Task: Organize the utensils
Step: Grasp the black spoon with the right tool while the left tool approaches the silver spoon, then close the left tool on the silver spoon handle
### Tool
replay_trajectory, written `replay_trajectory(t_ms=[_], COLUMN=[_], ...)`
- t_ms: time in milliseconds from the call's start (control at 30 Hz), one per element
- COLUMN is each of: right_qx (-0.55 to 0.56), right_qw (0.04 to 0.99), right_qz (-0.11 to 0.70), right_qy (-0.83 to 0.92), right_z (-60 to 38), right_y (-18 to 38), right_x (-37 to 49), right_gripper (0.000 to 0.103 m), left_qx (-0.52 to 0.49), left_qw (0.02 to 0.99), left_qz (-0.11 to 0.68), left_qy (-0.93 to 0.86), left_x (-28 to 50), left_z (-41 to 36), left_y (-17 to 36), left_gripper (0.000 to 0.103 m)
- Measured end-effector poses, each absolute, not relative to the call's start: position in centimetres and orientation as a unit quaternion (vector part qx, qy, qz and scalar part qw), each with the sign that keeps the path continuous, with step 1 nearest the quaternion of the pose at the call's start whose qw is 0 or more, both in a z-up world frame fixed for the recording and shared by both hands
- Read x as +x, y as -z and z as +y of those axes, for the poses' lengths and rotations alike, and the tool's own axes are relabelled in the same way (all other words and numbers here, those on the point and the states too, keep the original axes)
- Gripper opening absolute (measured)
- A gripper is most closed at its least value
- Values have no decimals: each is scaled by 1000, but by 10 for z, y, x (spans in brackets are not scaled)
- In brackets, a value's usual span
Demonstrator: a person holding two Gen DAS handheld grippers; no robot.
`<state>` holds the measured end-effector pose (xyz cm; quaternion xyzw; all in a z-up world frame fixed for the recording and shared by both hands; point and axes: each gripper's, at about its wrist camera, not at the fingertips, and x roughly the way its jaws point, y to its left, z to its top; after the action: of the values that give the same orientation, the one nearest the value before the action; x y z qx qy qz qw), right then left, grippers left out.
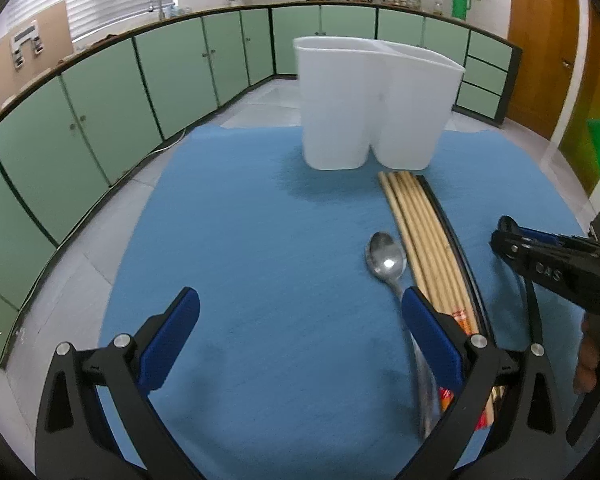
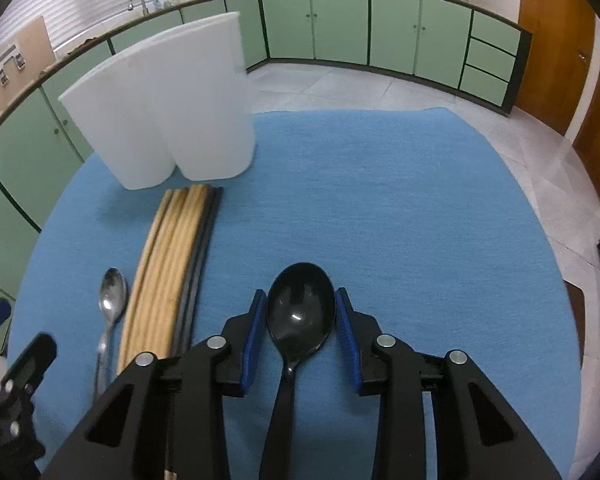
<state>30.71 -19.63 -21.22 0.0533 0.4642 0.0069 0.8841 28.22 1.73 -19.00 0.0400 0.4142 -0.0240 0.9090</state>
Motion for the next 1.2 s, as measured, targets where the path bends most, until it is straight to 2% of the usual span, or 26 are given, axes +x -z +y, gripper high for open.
replay_trajectory(t_ms=[500, 833, 1200], right_qx=[55, 36, 46], right_qw=[888, 891, 883], right_qz=[456, 453, 466], right_qy=[-11, -17, -28], right_z=[-201, -197, -201], right_y=[217, 216, 213], right_x=[299, 295, 307], right_gripper=[34, 34, 36], left_qx=[61, 67, 77], left_qw=[887, 886, 886], left_qz=[457, 458, 456], left_qy=[33, 19, 22], left_x=[305, 310, 342], left_z=[-6, 10, -9], left_y=[221, 215, 207], left_gripper=[98, 99, 98])
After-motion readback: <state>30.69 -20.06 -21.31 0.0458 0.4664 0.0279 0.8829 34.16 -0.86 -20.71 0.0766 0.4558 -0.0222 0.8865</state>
